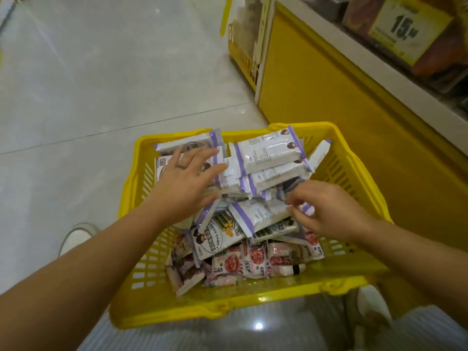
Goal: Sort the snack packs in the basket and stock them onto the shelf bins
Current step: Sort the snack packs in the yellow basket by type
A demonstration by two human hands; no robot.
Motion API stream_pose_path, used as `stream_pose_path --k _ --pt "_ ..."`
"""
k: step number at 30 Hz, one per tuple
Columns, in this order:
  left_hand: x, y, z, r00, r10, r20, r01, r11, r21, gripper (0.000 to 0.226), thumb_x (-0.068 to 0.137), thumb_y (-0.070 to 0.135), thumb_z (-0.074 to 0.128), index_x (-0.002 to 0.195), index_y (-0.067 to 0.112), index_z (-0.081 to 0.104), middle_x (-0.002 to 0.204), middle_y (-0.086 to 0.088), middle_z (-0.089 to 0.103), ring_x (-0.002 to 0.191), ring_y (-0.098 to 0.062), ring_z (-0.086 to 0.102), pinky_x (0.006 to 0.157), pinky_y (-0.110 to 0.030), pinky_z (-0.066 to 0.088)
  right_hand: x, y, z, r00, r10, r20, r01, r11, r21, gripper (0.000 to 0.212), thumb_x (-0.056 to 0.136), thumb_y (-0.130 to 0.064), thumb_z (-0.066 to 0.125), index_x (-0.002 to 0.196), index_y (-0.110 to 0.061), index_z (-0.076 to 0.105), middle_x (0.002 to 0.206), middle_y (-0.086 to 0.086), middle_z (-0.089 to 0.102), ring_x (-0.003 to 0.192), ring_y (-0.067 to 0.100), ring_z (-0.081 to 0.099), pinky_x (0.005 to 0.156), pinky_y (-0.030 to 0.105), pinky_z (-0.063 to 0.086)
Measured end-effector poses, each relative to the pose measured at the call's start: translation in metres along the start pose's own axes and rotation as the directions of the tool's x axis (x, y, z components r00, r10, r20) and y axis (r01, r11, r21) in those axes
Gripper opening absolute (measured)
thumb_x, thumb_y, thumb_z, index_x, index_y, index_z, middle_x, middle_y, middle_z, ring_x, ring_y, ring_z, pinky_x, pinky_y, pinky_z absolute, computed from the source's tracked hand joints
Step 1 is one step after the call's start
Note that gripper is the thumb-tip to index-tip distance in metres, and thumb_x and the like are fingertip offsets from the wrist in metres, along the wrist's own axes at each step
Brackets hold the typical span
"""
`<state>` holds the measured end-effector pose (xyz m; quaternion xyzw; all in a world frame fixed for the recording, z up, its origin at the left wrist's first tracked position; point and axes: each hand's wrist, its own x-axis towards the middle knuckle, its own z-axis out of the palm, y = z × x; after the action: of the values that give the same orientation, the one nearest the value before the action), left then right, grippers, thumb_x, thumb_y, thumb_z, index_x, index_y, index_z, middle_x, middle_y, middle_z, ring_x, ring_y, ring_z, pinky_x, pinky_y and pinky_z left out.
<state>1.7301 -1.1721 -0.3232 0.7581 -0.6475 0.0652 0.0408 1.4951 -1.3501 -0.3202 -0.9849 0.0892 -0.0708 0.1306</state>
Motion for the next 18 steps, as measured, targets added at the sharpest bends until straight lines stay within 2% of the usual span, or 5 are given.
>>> stream_pose_path --k 2,4,7,11,18 --pt "-0.007 0.011 0.0 0.991 0.102 -0.082 -0.106 0.994 -0.038 0.047 0.07 0.023 0.083 0.114 0.011 0.068 0.121 -0.016 0.063 0.106 -0.036 0.063 0.093 -0.053 0.046 -0.007 -0.001 0.009 0.952 0.092 0.29 -0.105 0.994 0.03 0.012 0.086 -0.032 0.062 0.096 -0.026 0.065 0.089 -0.008 0.066 0.081 0.009 0.06 0.07 0.031 0.052" --pt "-0.015 0.022 0.005 0.973 0.218 -0.076 -0.223 0.972 -0.077 0.037 0.071 0.017 0.08 0.106 0.013 0.071 0.108 -0.01 0.068 0.092 -0.03 0.067 0.081 -0.042 0.052 -0.013 0.0 0.022 0.802 0.165 0.575 -0.228 0.973 0.039 0.022 0.086 -0.038 0.061 0.105 -0.027 0.065 0.097 -0.007 0.067 0.086 0.011 0.061 0.076 0.031 0.051" --pt "-0.028 0.035 0.023 0.926 0.226 0.304 -0.16 0.961 -0.227 0.032 0.092 0.028 0.06 0.123 0.026 0.058 0.123 0.002 0.057 0.1 -0.02 0.06 0.079 -0.031 0.045 -0.016 -0.003 0.045 0.586 0.161 0.794 -0.293 0.956 0.023 0.038 0.088 -0.037 0.061 0.123 -0.022 0.06 0.117 0.001 0.064 0.101 0.017 0.06 0.09 0.033 0.049" --pt "-0.037 0.04 0.056 0.72 0.235 0.653 0.045 0.923 -0.382 0.04 0.097 0.038 0.049 0.137 0.032 0.046 0.135 0.003 0.051 0.114 -0.017 0.053 0.091 -0.035 0.047 -0.008 -0.003 0.072 0.485 0.123 0.866 -0.261 0.965 0.009 0.05 0.09 -0.042 0.057 0.136 -0.024 0.046 0.132 0.003 0.054 0.114 0.022 0.054 0.099 0.038 0.045" --pt "-0.028 0.038 0.078 0.695 0.24 0.678 0.142 0.878 -0.457 0.057 0.097 0.029 0.05 0.149 0.034 0.026 0.137 0.005 0.055 0.114 -0.017 0.057 0.089 -0.031 0.048 -0.01 0.014 0.101 0.518 0.234 0.823 -0.217 0.966 -0.138 0.091 0.082 -0.052 0.064 0.151 -0.022 0.014 0.155 0.006 0.025 0.141 0.029 0.027 0.116 0.04 0.026"
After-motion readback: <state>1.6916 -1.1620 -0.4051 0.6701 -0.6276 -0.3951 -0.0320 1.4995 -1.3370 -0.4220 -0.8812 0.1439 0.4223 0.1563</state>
